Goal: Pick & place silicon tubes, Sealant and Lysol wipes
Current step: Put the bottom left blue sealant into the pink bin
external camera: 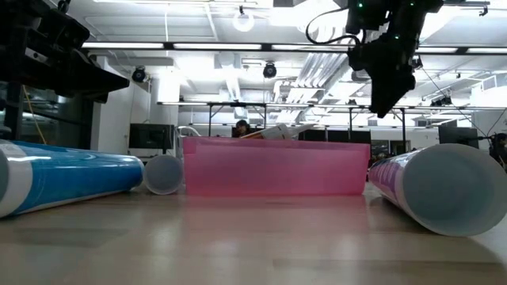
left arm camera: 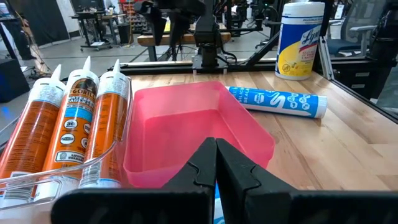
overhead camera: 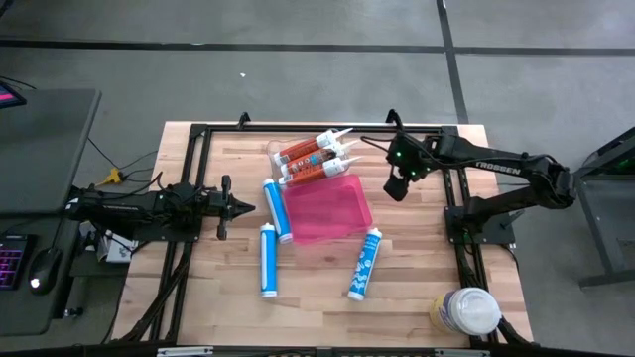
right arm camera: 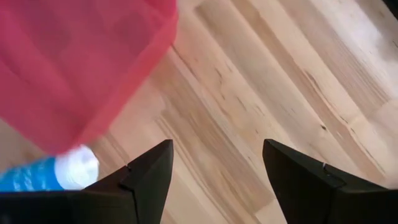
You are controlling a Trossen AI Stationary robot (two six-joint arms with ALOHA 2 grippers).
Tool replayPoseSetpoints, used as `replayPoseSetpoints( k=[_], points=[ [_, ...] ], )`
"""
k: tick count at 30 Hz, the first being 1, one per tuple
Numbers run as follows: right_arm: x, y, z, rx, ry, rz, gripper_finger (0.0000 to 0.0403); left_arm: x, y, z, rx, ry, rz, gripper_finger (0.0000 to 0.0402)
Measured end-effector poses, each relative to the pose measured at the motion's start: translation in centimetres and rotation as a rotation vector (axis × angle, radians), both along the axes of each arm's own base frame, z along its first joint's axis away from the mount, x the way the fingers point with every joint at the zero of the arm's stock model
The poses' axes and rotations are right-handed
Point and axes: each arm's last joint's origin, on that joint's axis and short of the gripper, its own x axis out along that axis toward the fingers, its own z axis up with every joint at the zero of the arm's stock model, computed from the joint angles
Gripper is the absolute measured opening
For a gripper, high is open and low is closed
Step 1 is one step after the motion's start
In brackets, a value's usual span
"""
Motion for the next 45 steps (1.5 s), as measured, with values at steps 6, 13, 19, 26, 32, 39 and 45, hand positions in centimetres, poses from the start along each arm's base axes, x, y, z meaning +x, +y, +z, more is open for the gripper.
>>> replayPoseSetpoints(
  k=[6,13,19,26,32,39,45],
  points=[
    [-0.8,0.0,-1.5,0.059,0.052,0.029,0.0215,0.0,0.0,0.0,0.000,0.000,0.000,0.0000],
    [-1.0,0.2,-5.4,0.168,-0.020,-0.031,0.0156,0.0,0.0,0.0,0.000,0.000,0.000,0.0000],
    [-1.6,0.5,-8.4,0.199,-0.047,-0.081,0.0093,0.0,0.0,0.0,0.000,0.000,0.000,0.0000],
    [-2.7,1.1,-10.3,0.206,-0.055,-0.083,0.0010,0.0,0.0,0.0,0.000,0.000,0.000,0.0000],
    [-3.2,1.3,-10.5,0.161,-0.155,-0.064,0.0005,0.0,0.0,0.0,0.000,0.000,0.000,0.0000],
    [-4.5,2.1,-11.3,0.105,-0.330,0.048,0.0002,0.0,0.0,0.0,0.000,0.000,0.000,0.0000],
    [-5.0,2.6,-11.0,0.067,-0.597,0.158,0.0001,0.0,0.0,0.0,0.000,0.000,0.000,0.0000]
  ],
)
